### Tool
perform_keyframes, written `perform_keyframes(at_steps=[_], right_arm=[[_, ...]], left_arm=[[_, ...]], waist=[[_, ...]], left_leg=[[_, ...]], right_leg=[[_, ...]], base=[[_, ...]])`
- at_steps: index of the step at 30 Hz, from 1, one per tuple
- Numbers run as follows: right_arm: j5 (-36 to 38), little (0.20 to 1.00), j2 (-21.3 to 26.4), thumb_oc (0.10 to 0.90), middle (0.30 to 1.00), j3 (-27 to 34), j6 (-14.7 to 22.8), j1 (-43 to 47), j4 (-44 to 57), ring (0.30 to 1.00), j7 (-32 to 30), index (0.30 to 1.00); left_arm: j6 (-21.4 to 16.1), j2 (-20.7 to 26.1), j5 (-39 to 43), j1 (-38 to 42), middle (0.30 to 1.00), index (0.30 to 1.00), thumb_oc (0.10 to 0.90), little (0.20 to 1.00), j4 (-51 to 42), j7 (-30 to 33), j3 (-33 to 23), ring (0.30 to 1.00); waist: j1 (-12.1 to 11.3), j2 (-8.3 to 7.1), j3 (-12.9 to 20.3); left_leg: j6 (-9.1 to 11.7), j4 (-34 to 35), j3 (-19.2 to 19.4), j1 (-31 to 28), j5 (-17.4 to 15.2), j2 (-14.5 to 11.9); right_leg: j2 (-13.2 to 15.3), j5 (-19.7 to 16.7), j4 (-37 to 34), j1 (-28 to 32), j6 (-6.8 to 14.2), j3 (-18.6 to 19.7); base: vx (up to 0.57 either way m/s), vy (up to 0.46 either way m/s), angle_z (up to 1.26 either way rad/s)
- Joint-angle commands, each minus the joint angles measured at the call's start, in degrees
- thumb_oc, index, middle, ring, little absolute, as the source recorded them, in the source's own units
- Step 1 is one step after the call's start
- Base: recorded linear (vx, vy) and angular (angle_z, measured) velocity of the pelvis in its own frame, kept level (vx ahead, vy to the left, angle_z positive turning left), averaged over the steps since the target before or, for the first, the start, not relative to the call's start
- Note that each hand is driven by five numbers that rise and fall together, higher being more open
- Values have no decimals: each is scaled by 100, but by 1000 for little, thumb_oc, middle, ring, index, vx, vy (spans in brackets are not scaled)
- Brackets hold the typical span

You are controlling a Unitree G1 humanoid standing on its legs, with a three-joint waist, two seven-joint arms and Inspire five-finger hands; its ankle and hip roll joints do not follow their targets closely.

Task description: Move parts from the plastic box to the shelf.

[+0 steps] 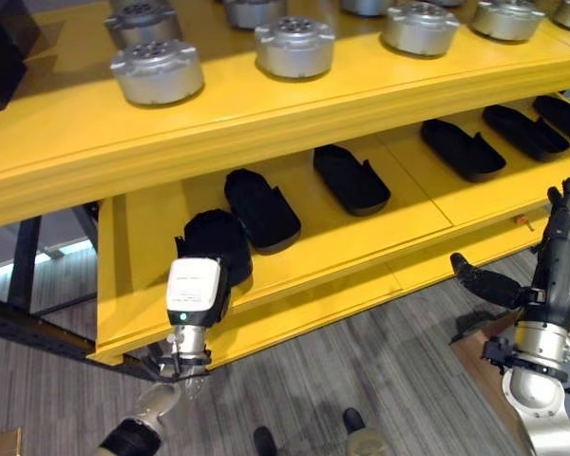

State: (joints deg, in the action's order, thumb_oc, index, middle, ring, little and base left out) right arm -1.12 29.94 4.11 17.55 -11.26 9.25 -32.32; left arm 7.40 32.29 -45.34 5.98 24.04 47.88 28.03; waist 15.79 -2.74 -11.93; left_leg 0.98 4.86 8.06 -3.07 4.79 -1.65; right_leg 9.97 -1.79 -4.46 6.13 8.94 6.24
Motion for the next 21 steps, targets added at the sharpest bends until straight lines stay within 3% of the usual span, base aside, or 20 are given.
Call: perform_keyframes(at_steps=[1, 12, 21], right_arm=[[-106, 1000, 485, 900, 1000, 268, 644, 592, 61, 1000, 45, 1000], [-200, 1000, 525, 900, 1000, 182, 620, 661, -56, 1000, 218, 1000], [-253, 1000, 560, 900, 1000, 107, 519, 683, -41, 1000, 330, 1000]], left_arm=[[-116, 34, -200, 506, 300, 300, 400, 300, 30, 192, -337, 300], [264, -263, 137, 389, 300, 300, 400, 300, 1243, 389, -506, 300], [632, -329, 346, 391, 300, 300, 400, 300, 1563, 620, -770, 300]], waist=[[-213, 134, 299], [-226, 135, 255], [-269, 126, 188]], left_leg=[[-163, -89, 451, -406, -987, -113], [-160, -75, 418, -449, -975, -112], [-170, -139, 379, -390, -970, -114]], right_leg=[[-326, 138, 412, -443, -3, -26], [-312, 129, 409, -434, 10, -15], [-325, 175, 513, -485, -22, -85]], base=[[3, 17, -4], [3, 1, 1], [16, 8, 1]])
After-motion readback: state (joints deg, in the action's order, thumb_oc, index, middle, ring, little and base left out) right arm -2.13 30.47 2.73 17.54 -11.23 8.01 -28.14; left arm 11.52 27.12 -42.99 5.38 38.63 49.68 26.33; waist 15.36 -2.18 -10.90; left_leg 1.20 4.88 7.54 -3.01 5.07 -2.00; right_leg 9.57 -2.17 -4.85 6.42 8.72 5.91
